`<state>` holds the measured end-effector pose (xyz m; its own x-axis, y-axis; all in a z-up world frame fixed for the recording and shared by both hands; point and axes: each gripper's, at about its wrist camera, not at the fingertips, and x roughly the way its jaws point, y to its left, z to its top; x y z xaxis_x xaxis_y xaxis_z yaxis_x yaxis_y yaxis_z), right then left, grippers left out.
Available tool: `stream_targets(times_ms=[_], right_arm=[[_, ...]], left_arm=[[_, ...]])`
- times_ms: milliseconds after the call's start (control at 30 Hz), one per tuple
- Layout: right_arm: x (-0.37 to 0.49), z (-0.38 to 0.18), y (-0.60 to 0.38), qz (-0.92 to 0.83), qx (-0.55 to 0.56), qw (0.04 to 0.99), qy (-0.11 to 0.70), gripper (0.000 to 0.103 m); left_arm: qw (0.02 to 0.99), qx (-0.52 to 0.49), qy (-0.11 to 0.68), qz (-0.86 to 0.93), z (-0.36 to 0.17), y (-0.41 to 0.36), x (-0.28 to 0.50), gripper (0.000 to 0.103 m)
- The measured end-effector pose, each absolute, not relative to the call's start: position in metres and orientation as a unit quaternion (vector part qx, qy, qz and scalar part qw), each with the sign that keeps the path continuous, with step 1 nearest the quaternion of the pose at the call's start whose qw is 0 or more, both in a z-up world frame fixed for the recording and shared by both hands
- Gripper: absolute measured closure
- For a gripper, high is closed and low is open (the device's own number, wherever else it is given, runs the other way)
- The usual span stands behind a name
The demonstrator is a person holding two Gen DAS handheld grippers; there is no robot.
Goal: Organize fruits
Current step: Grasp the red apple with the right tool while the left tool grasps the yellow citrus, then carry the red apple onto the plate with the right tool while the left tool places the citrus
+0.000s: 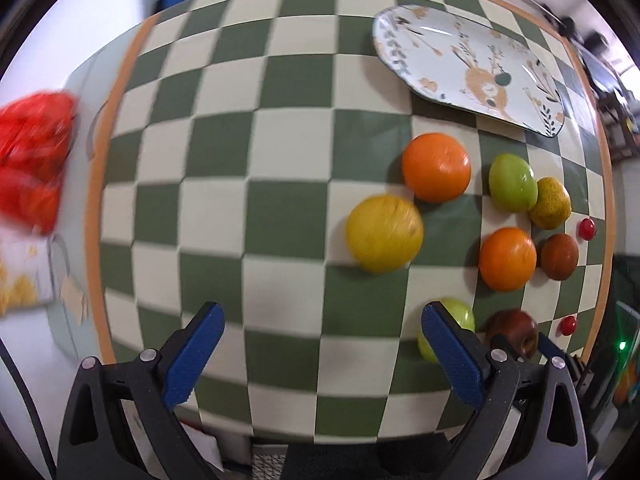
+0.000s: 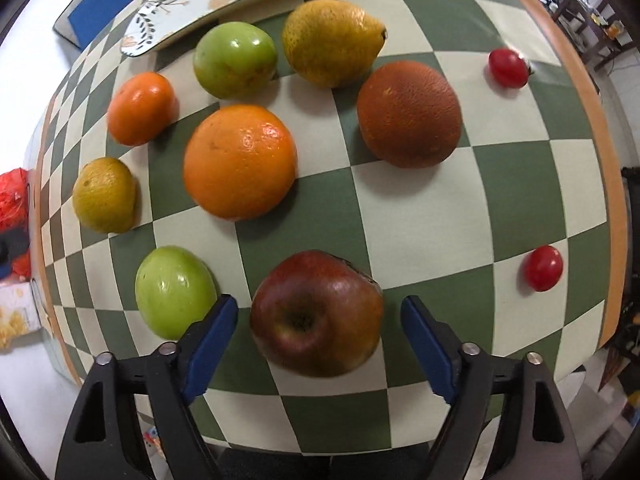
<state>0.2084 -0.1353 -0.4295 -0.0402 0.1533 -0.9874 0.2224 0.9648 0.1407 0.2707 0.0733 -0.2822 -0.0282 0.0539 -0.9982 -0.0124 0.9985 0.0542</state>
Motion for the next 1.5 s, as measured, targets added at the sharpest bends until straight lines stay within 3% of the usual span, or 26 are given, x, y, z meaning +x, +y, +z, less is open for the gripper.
stream_targets(times_ms=[67, 433, 467, 567, 633, 700, 1100, 1333, 1500], right_arm=[[0.21, -0.435, -0.135, -0.031, 0.136, 0.675, 0.725, 0.026], [0.209, -0.441, -0.147, -0.055, 0.175, 0.652, 0.736, 0.026], [0.208, -0.442, -0.149, -0.055, 0.18, 0.651, 0.736, 0.026], [0.209, -0.444, -0.152, -0.057, 0.188, 0.648, 0.736, 0.026], [0.212, -0.446, -0.148, -0.058, 0.194, 0.644, 0.737, 0.027], [0.211, -0.448, -0.149, -0.053, 0.207, 0.639, 0.739, 0.032], [0.213, -0.425, -0.155, -0.036, 0.216, 0.649, 0.729, 0.033], [0.241, -0.36, -0.167, 0.012, 0.238, 0.686, 0.688, 0.033], [0.308, -0.32, -0.187, 0.042, 0.23, 0.718, 0.656, 0.033]], left_arm=[[0.689, 0.032, 0.725, 0.006, -0.295, 0.065, 0.287, 0.002], [0.641, 0.067, 0.763, -0.058, -0.361, 0.038, 0.323, 0.002], [0.639, 0.067, 0.763, -0.062, -0.365, 0.038, 0.324, 0.004], [0.633, 0.064, 0.768, -0.068, -0.373, 0.04, 0.326, 0.034], [0.63, 0.057, 0.771, -0.074, -0.377, 0.042, 0.326, 0.042], [0.634, 0.052, 0.768, -0.073, -0.379, 0.045, 0.327, 0.042], [0.65, 0.018, 0.757, -0.067, -0.361, 0.08, 0.29, 0.043], [0.681, -0.034, 0.726, -0.087, -0.299, 0.091, 0.303, 0.043], [0.705, -0.069, 0.699, -0.093, -0.245, 0.064, 0.351, 0.043]])
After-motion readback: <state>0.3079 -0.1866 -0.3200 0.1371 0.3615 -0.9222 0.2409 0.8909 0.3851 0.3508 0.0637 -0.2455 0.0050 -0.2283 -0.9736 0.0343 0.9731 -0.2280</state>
